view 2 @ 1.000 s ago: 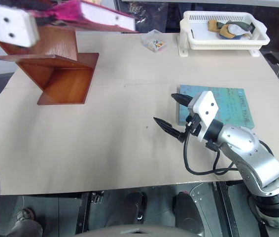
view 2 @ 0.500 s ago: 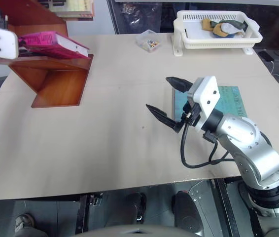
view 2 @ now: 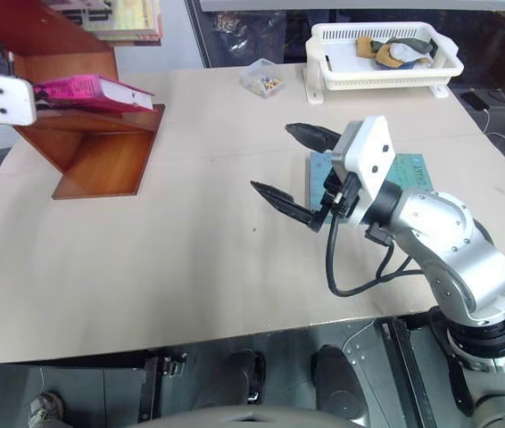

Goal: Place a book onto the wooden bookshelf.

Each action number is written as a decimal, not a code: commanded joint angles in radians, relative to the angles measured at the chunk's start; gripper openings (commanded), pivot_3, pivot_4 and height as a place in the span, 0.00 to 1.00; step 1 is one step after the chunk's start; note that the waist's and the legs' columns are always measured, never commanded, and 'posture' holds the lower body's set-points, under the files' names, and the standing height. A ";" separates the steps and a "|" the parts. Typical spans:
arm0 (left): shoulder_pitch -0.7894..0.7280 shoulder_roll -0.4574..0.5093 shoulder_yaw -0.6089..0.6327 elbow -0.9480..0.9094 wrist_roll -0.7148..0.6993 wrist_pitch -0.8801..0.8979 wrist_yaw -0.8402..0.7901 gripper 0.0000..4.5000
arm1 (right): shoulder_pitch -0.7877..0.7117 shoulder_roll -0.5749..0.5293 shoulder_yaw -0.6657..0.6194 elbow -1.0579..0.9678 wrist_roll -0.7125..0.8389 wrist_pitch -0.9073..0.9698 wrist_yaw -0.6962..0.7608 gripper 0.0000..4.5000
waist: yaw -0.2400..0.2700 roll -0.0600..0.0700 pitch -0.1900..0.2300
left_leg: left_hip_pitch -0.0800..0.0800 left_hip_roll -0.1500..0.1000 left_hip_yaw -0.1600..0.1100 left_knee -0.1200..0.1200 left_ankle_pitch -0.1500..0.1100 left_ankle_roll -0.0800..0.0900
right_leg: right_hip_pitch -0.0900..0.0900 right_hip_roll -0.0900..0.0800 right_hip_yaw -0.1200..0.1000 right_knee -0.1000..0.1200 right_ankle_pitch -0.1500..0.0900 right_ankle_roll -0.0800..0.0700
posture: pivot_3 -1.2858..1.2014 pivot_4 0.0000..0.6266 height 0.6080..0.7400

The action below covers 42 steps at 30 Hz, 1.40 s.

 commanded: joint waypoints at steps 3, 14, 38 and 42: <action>0.086 -0.013 0.044 -0.072 -0.059 0.121 -0.042 0.03 | -0.027 -0.013 -0.028 0.013 -0.014 -0.021 0.030 1.00 | 0.002 0.000 0.000 | 0.001 0.000 0.001 0.000 0.000 0.000 | 0.000 0.000 0.001 0.000 0.000 0.000 | 0.52 0.24 1.00; 0.153 0.049 0.161 -0.144 -0.139 0.098 0.018 0.96 | -0.004 -0.016 -0.051 0.029 -0.016 -0.020 0.062 1.00 | 0.005 -0.002 0.001 | -0.009 0.000 0.003 0.001 0.000 0.000 | -0.008 -0.001 0.002 -0.001 0.000 0.000 | 0.52 0.24 1.00; 1.313 -0.549 0.685 -1.164 -1.055 0.666 0.318 0.98 | 0.615 -0.141 -0.281 -0.123 -0.222 0.060 -0.040 1.00 | 0.046 -0.004 -0.002 | -0.025 0.000 0.008 0.001 0.001 -0.001 | -0.027 -0.007 0.012 -0.001 0.001 -0.001 | 0.52 0.24 1.00; 1.401 -0.516 0.750 -1.109 -1.031 0.618 0.222 0.98 | 0.757 -0.167 -0.418 -0.171 -0.199 0.062 0.012 1.00 | 0.057 -0.002 -0.001 | -0.010 0.001 0.008 0.000 -0.001 0.001 | -0.008 -0.007 0.010 -0.009 0.001 -0.001 | 0.52 0.24 1.00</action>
